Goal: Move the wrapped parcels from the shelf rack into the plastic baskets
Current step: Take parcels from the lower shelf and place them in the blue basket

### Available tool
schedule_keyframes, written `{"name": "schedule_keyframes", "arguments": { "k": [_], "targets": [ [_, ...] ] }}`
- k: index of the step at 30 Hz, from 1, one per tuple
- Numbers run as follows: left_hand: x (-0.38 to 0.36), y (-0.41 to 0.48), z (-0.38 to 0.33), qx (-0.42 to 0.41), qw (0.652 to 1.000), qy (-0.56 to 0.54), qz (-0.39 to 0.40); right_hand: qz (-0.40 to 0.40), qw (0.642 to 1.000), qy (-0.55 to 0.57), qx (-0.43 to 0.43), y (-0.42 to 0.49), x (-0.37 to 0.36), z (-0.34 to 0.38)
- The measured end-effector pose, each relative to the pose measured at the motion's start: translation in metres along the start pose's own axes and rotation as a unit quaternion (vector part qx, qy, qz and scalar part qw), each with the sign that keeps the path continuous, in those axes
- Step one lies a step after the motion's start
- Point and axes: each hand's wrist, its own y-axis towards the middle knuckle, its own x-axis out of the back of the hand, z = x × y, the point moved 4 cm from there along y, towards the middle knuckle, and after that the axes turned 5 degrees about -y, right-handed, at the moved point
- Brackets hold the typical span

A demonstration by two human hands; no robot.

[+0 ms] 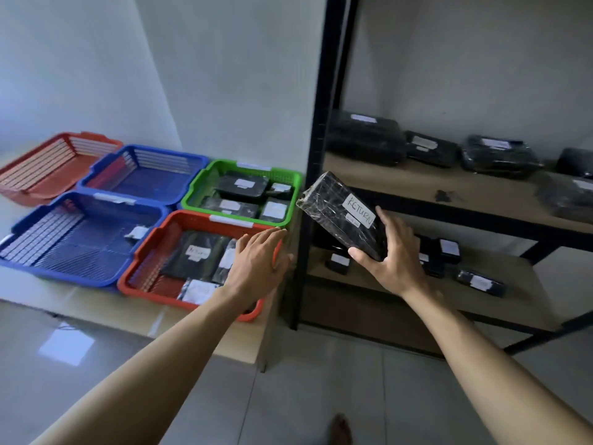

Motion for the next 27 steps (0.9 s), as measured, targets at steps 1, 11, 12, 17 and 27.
{"name": "schedule_keyframes", "arguments": {
  "k": [1, 11, 12, 17, 27],
  "targets": [
    [0.008, -0.012, 0.014, 0.01, 1.0, 0.005, 0.003, 0.007, 1.0, 0.0, -0.002, -0.005, -0.008, 0.016],
    [0.094, -0.093, 0.126, 0.097, 0.994, 0.021, -0.048, 0.09, 0.996, 0.018, 0.01, -0.015, -0.095, 0.151],
    [0.101, -0.096, 0.135, 0.106, 0.993, 0.024, -0.053, 0.097, 0.995, 0.018, 0.014, -0.011, -0.103, 0.162],
    [0.129, -0.1, 0.183, 0.145, 0.986, 0.023, -0.075, 0.125, 0.991, 0.026, 0.041, 0.021, -0.141, 0.213],
    [0.173, -0.067, 0.304, 0.224, 0.971, 0.069, -0.037, 0.172, 0.983, 0.021, 0.061, 0.11, -0.249, 0.299]
  ]
}}
